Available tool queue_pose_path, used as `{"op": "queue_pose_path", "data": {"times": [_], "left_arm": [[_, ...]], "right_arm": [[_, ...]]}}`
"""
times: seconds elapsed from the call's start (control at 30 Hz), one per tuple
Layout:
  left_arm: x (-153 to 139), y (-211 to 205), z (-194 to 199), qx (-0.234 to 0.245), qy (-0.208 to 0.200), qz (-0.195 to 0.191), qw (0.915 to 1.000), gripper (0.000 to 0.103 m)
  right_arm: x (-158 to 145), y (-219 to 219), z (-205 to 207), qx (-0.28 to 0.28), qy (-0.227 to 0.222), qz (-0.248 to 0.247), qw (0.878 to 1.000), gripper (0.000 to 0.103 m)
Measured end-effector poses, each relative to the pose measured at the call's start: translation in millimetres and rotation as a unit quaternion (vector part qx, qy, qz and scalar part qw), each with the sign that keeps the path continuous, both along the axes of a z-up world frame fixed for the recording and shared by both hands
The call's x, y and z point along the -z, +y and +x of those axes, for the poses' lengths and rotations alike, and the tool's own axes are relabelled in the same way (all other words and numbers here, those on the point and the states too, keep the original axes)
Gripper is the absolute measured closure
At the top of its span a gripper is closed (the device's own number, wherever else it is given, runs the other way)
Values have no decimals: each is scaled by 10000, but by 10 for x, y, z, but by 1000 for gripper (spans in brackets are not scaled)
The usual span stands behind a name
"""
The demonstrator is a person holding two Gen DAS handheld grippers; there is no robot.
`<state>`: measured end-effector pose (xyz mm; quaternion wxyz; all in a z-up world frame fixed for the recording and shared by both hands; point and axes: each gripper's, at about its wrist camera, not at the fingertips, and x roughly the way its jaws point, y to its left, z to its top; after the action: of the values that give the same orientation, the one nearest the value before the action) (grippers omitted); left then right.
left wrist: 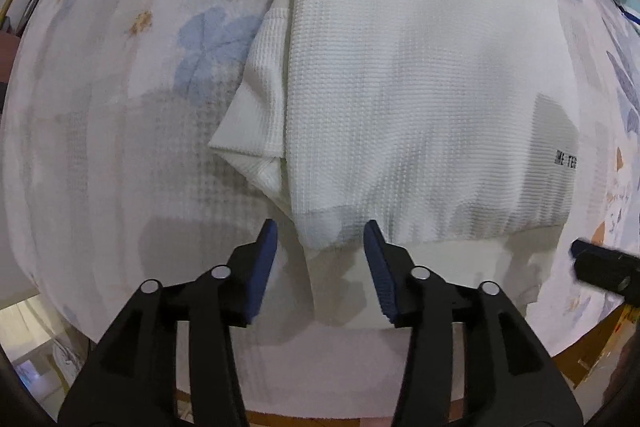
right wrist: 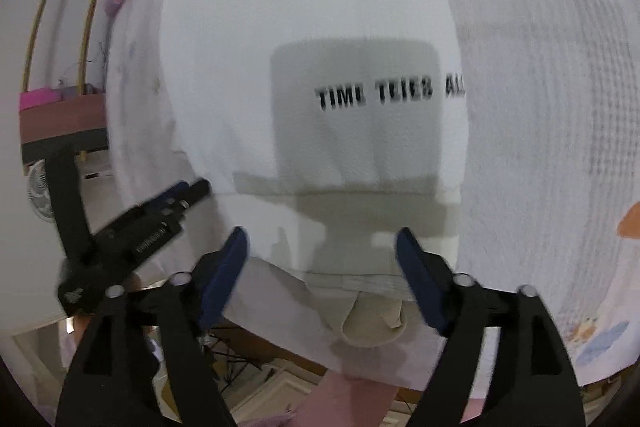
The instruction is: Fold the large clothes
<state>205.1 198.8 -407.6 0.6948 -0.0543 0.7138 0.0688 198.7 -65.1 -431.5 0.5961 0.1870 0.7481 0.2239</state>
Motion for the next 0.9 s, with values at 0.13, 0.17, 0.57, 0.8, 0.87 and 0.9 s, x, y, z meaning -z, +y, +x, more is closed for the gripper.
{"op": "queue_pose_path", "data": {"times": [0.13,0.17,0.57,0.8,0.87,0.9], "left_arm": [[-151,-50,131,8,-137,-194,9997,41],[-165,-38,148,38,-192,-292,9994,38],[-216,404,755,-21,-452,-191,9988,32],[271,767,1072,-418,-803,-1824,9790,26],[452,883,1113,-592,-879,-2440,9640,21],[472,940,1092,-621,-904,-2645,9581,15]], "right_arm": [[-115,-38,173,-34,-249,-177,9995,22],[-116,-63,233,-9,-298,-207,9993,21],[-15,-328,1018,375,-399,-229,9982,12],[469,15,1473,514,-366,247,9977,12],[595,78,1551,358,-391,480,9974,6],[611,53,1556,326,-417,505,9973,6]]}}
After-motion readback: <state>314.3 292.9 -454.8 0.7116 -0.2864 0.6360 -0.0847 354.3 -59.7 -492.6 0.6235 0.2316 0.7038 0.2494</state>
